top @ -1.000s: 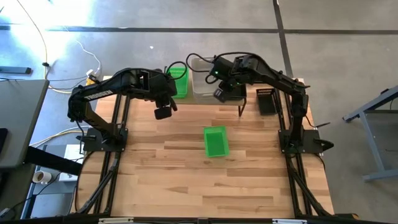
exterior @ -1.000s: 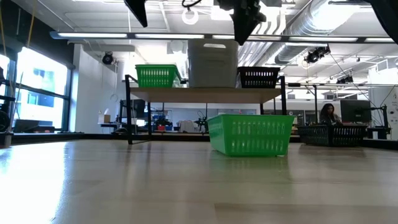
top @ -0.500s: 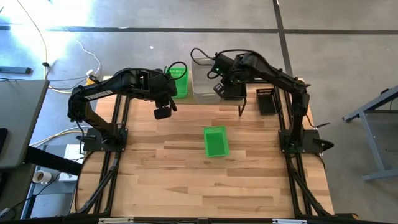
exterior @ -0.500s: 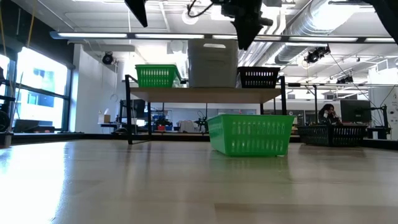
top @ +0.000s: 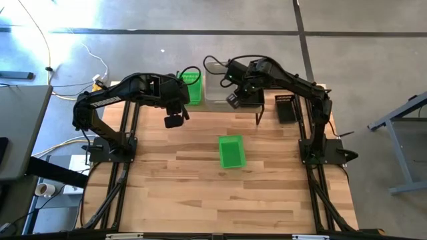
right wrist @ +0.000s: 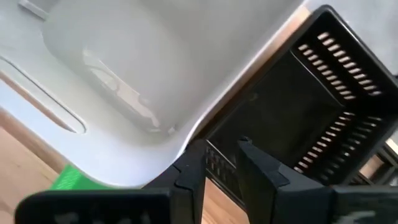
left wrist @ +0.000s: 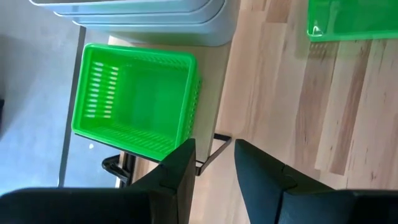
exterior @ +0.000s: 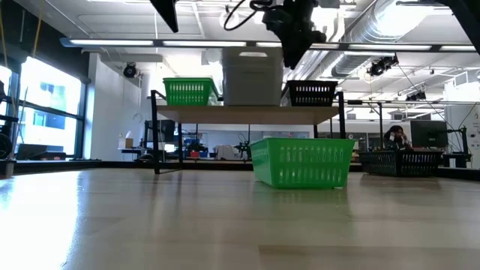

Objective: Stack baskets on shelf by color
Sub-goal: Stack the gray bin on the gray bin on the shelf, then stack the green bin on the green bin on the shelf

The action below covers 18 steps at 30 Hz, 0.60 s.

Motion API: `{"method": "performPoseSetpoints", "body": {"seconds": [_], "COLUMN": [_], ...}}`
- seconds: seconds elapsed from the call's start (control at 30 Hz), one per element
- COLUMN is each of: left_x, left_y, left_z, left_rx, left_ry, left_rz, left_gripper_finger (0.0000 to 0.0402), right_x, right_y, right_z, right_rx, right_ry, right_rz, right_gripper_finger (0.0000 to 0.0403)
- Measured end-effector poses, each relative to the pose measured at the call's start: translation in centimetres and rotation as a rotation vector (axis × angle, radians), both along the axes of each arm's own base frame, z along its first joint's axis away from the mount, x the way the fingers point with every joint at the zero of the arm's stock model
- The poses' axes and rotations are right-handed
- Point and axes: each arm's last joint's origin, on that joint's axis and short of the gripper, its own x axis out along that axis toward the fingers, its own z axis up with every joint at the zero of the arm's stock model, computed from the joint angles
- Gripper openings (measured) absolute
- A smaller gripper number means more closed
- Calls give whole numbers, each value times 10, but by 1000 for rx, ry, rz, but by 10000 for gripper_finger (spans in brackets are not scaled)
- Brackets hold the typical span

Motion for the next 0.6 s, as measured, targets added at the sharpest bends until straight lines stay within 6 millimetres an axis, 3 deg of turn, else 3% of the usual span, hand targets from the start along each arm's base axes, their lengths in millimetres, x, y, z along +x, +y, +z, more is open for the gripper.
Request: {"method": "performPoseSetpoints", "body": {"seconds": [0.3, 0.6], "left_x": [0, 13], "left_y": [0, -10], "left_z": [0, 2], "left_rx": [-14, -187], "left_ry": [-5, -158], "left_rz": [-5, -56], "left_gripper_finger": [101, 101], "right_x": [-1, -12], "right_y": [0, 11], "right_z": [2, 30], "right_rx": [-16, -106], "right_ry": [-2, -40], "right_rz": [-10, -40], "right_gripper_finger": [76, 76]}}
